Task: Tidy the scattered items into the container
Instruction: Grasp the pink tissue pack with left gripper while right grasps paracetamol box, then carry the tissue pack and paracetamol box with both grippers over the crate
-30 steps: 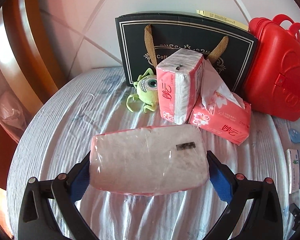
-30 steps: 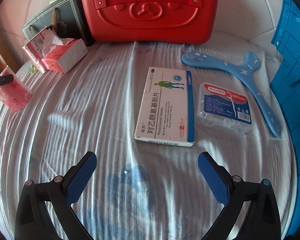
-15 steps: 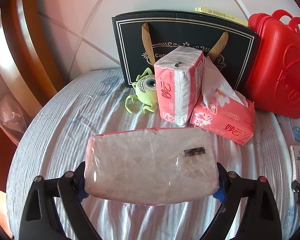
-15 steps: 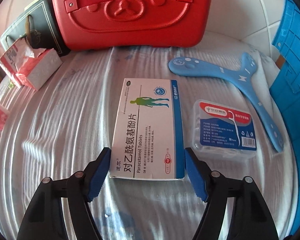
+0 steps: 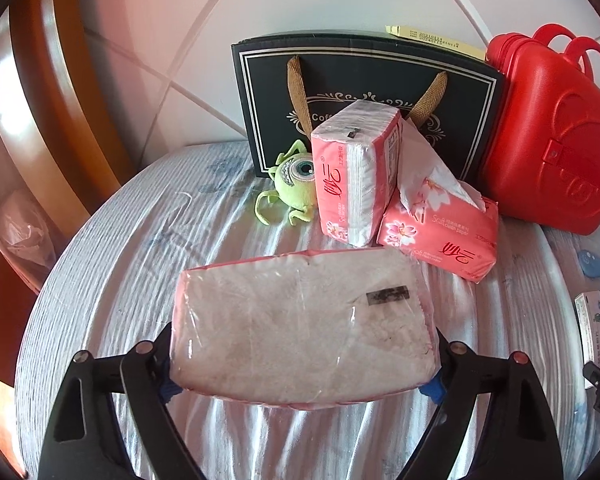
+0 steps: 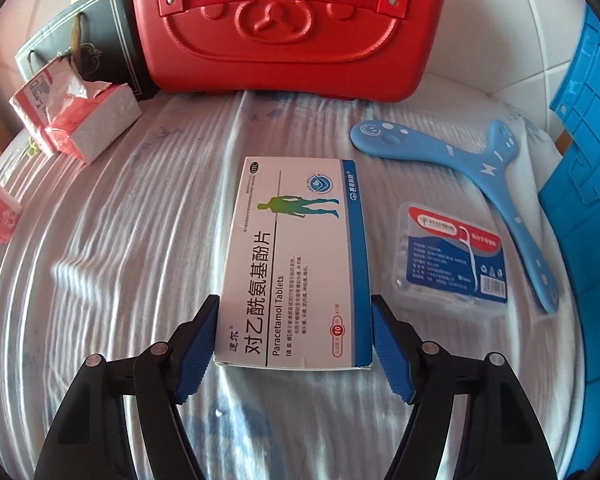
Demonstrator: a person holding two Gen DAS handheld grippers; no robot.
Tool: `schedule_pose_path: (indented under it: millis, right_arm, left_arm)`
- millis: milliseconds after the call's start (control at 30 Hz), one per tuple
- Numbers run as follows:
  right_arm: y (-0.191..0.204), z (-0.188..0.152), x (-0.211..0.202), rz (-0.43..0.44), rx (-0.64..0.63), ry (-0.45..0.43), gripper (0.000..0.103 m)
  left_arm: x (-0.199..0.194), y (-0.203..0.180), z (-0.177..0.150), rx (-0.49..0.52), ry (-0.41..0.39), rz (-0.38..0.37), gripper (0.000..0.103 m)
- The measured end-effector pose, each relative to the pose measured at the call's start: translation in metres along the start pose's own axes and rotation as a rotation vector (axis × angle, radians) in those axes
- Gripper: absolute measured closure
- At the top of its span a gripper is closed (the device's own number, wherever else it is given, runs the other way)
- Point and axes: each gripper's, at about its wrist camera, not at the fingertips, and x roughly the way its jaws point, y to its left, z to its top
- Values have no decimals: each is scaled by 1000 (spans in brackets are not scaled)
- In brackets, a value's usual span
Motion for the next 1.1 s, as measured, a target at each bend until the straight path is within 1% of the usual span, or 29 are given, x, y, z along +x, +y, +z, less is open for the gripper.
schedule_pose_path:
  millis: [400, 700, 1100]
  right_arm:
    - [3, -22, -59, 44, -10, -23, 31]
    - [0, -36, -116, 86, -22, -60, 31]
    - [-20, -62, -202, 151, -77, -103, 31]
  left_arm:
    - [-67, 15, -14, -9, -47, 10, 16]
    - [-140, 19, -19, -4, -98, 18, 16]
    - [-248, 18, -28, -11, -159, 21, 16]
